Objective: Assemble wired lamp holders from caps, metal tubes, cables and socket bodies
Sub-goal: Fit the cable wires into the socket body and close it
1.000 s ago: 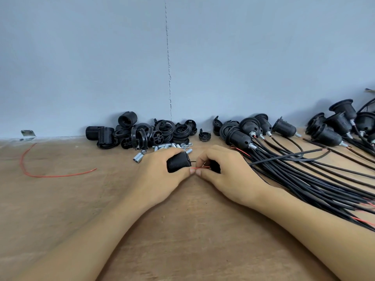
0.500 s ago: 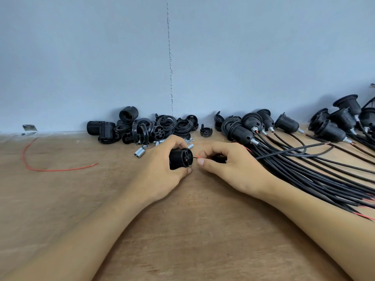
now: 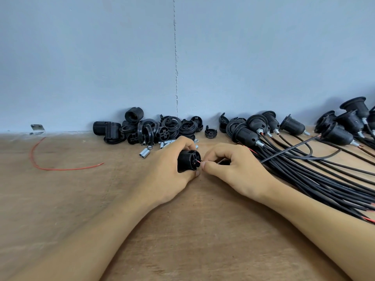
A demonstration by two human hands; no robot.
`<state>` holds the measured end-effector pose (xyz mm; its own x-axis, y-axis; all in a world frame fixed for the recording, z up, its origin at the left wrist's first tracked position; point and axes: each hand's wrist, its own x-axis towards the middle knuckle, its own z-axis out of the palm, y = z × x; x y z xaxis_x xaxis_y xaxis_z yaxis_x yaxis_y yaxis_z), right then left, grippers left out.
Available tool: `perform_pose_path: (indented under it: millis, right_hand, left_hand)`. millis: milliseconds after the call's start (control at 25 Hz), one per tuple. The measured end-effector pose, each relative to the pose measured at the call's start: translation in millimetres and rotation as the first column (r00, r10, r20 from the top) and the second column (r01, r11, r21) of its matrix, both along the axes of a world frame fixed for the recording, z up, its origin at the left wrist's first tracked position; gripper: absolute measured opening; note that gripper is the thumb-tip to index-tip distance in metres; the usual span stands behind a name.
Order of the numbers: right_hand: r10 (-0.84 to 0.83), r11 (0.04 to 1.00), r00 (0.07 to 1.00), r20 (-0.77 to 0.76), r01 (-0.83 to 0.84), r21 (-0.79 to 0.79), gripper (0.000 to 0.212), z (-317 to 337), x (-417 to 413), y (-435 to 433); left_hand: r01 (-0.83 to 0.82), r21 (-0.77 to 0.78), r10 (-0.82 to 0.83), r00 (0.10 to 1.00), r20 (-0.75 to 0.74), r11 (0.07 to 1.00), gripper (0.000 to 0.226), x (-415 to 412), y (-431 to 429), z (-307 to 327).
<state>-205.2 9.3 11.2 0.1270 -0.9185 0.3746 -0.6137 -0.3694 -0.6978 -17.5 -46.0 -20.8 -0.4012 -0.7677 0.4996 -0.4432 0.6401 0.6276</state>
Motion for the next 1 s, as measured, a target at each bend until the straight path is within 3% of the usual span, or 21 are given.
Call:
perform_pose_path:
  millis: [360,600,840,1000]
  right_hand:
    - [0.005,1.000,1.000,0.000,-0.005,0.026,0.021,1.4,2.4,0.7]
    - [0.013,0.997,1.000,-0.006,-0.012,0.076,0.019,2.8,1.1,0.2]
    - [0.014,0.997,1.000,0.008,-0.014,0.080,0.017,1.3,-1.5,-3.0]
    - [-0.004,0.999,1.000,0.013,0.004,0.037,0.016,-1.6,-1.8,-3.1]
  left_hand:
    - [0.022,-0.030,-0.021,1.000,0.019,0.999,0.043,-0.1,-0.3,-0.2]
    - [0.038,-0.158,-0.029,0.998,0.056,0.987,0.035,-2.7,1.8,0.6]
    - [0.012,-0.265,0.011,0.996,0.084,0.964,0.053,-4.6,1.0,-1.7]
    - [0.010,-0.261,0.014,0.996,0.088,0.965,0.047,-3.9,1.0,-0.8]
